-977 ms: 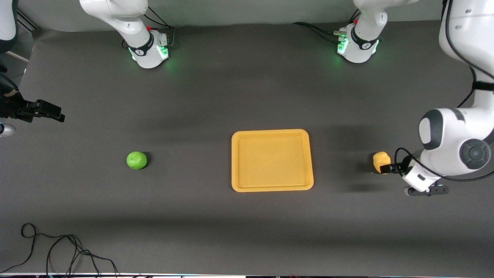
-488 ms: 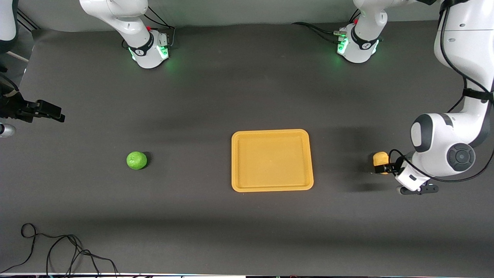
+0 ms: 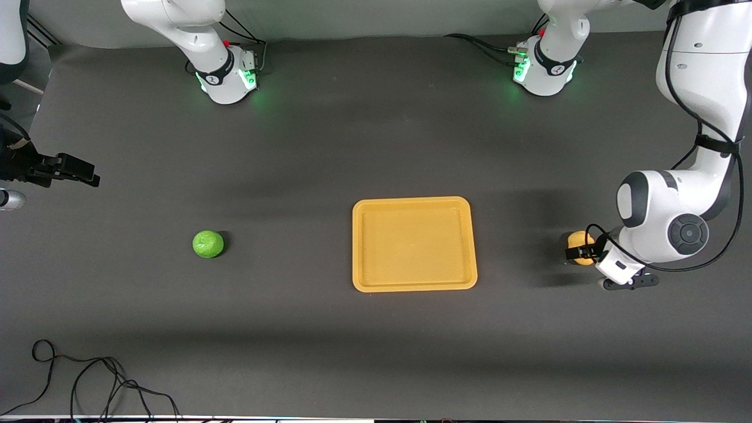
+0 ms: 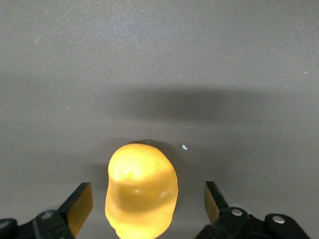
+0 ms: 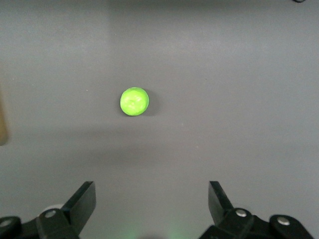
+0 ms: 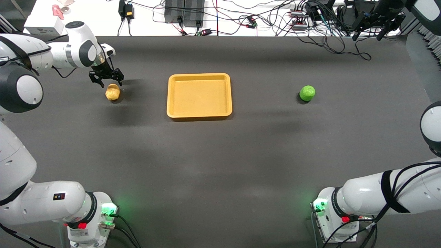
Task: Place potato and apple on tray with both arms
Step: 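Close the left gripper around the yellow potato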
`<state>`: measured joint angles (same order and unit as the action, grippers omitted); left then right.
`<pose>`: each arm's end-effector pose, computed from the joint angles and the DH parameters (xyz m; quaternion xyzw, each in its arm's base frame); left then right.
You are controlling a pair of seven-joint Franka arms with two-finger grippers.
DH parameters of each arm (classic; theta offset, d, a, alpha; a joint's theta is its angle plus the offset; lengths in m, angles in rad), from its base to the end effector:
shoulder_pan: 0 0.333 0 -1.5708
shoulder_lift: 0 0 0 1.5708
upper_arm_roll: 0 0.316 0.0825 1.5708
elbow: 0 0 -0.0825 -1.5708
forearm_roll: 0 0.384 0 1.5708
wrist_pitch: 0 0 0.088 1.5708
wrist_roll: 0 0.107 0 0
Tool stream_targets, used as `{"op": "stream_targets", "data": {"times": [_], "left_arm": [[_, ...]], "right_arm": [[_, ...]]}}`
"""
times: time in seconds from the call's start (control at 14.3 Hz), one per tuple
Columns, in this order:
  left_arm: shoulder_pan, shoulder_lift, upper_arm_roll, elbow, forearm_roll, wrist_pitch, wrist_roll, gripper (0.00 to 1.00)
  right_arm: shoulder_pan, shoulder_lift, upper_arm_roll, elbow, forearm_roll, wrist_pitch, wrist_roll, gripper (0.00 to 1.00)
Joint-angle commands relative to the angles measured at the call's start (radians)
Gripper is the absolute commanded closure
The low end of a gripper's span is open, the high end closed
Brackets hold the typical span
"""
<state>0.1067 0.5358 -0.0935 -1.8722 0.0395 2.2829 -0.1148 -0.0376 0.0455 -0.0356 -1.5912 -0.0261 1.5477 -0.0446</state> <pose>0.6248 0.0118 0.2168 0.9966 0.0551 -0.0616 0.0069 0.5618 -0.0436 0.5876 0.9988 -0.0140 -0.0452 0.0112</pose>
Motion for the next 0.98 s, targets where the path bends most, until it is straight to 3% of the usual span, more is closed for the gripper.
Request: {"op": "stream_targets", "data": {"times": [0.0,0.28,0.49,0.91], "left_arm": [[0.001,-0.016,-0.002,-0.044,0.016,0.04,-0.023,0.0],[0.001,-0.01,-0.002,-0.045,0.016,0.041,-0.025,0.03],[0.005,0.007,-0.002,-0.044,0.016,0.047,-0.025,0.16],[0.019,0.007,-0.005,-0.041,0.014,0.024,-0.025,0.59]], "right_arm": [[-0.001,0.016,0.002,0.03,-0.003,-0.02,-0.009,0.0],[0.001,0.017,0.002,0.03,-0.003,-0.018,-0.009,0.0],[-0.001,0.017,0.002,0.03,-0.003,-0.017,-0.009,0.0],[-0.001,0.017,0.002,0.03,-0.003,-0.017,-0.009,0.0]]}}
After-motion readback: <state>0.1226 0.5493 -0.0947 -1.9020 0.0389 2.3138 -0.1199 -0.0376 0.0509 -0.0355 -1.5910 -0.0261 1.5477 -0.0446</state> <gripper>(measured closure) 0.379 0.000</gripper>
